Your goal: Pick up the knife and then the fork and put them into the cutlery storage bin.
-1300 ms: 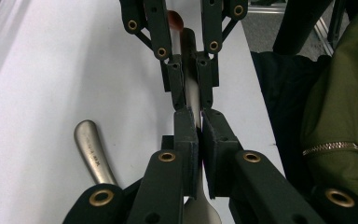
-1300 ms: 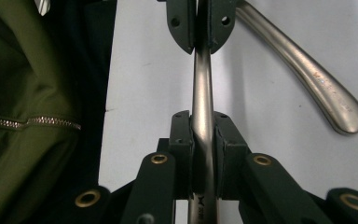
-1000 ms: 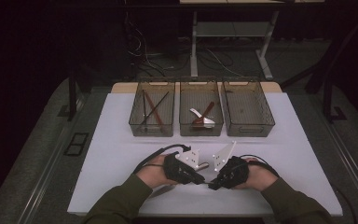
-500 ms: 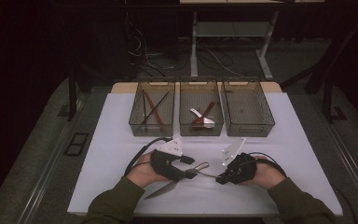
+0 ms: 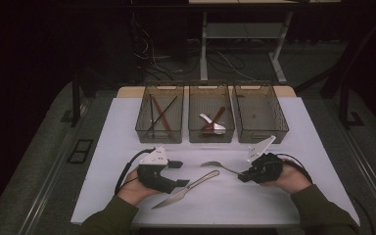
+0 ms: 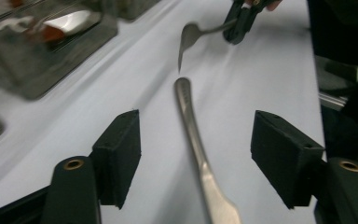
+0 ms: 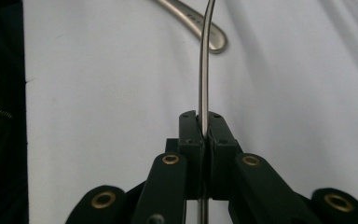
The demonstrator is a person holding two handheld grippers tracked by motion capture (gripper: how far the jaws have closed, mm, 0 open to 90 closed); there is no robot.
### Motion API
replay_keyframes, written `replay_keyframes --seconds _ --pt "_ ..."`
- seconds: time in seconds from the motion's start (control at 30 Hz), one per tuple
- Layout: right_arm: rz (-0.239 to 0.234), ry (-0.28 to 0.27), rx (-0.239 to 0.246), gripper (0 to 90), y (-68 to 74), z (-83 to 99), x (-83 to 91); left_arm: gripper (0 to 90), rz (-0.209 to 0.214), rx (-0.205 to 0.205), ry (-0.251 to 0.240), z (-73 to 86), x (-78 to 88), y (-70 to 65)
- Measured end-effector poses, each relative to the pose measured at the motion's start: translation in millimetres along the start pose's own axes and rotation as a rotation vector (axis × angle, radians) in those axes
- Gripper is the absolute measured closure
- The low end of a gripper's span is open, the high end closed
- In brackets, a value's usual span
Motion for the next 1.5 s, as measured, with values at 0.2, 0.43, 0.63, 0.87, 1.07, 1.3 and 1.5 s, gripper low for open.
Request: replay_keyframes --seconds 0.2,0.43,0.63,0.87,1.07,1.3,1.5 --pt "0.048 -0.01 -0.047 86.1 -12.1 1.2 9.1 27.2 -0.07 0.058 -0.026 18.1 11.7 9.1" --pt "0.108 -0.038 -0.09 86.1 -29.2 0.5 24.4 17.7 -0.131 0.107 -0.016 33.3 18.6 16.9" --pt "0.161 -0.067 -0.162 86.1 -47.5 -2.6 45.0 5.7 -0.136 0.153 0.001 41.1 17.1 18.0" --pt "0.217 -0.101 -0.21 86.1 -70.0 -4.6 70.9 0.0 -0.15 0.157 0.003 41.5 13.9 17.8" --pt "0.254 -0.114 -0.25 86.1 -92.4 -10.4 81.8 0.0 -0.151 0.167 0.005 41.7 14.8 19.1" --pt "0.287 -0.102 -0.302 86.1 -122.1 -13.7 84.5 0.0 -0.146 0.145 -0.008 39.8 16.0 17.0" --pt "0.336 -0.069 -0.366 86.1 -149.7 -6.3 87.6 0.2 -0.149 0.152 -0.02 38.3 18.0 18.1"
Point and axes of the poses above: each handheld gripper's, and its own axes: x roughly backward along the jaws, z roughly out of its underside, y roughly to its left, the point moved 9 cm from there along -x, roughly forward along the jaws, and after that the axes turned 5 degrees about x, right-handed, at the moved point
